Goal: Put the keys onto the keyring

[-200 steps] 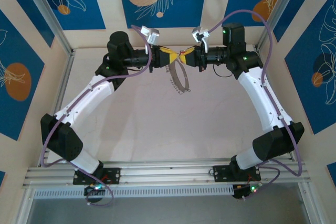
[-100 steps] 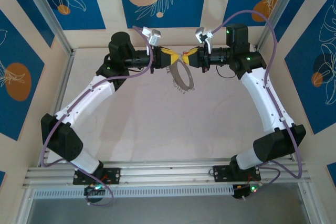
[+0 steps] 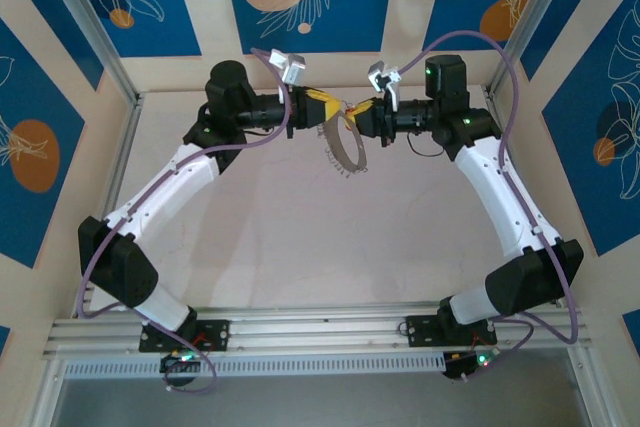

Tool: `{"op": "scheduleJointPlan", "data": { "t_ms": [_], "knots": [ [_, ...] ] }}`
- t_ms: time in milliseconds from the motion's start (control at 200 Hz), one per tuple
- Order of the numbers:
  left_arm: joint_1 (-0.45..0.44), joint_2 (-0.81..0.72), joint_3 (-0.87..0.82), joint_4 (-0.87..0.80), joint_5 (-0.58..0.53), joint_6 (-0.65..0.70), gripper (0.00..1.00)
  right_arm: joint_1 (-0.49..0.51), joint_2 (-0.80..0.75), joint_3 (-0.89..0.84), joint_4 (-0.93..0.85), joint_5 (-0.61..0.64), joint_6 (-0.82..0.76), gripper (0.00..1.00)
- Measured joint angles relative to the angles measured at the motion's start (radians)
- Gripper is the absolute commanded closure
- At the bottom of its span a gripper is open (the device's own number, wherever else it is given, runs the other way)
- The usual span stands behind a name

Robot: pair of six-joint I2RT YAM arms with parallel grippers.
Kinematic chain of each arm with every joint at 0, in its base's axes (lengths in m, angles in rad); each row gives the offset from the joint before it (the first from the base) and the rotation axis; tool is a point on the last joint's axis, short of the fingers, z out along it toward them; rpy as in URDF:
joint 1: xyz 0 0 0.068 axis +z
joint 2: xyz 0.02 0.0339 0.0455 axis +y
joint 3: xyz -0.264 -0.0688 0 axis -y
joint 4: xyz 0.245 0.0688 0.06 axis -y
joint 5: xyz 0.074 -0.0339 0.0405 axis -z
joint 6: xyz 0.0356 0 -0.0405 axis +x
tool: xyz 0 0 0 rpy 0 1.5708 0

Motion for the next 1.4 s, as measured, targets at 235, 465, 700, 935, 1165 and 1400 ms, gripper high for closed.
{"op": "scheduleJointPlan", "data": {
  "t_ms": [235, 465, 700, 935, 1165, 1400],
  "knots": [
    [0.000, 0.000, 0.000, 0.030, 0.000, -0.015, 1.00, 0.037, 0.018, 0.001, 0.045, 0.005, 0.023, 1.00],
    [0.000, 0.000, -0.003, 0.037, 0.000, -0.031, 1.00, 0.062, 0.046, 0.010, 0.052, 0.006, 0.023, 1.00],
    [0.000, 0.000, -0.009, 0.066, 0.000, -0.051, 1.00, 0.079, 0.046, 0.009, 0.067, 0.007, 0.027, 1.00],
    [0.000, 0.000, -0.021, 0.082, -0.010, -0.056, 1.00, 0.080, 0.046, -0.004, 0.083, 0.022, 0.035, 1.00],
    [0.000, 0.000, -0.052, 0.116, -0.037, -0.076, 1.00, 0.067, 0.024, -0.068, 0.136, 0.025, 0.083, 0.86],
    [0.000, 0.000, -0.074, 0.198, -0.069, -0.123, 1.00, -0.014, -0.082, -0.221, 0.237, 0.019, 0.175, 0.71]
  ]
}}
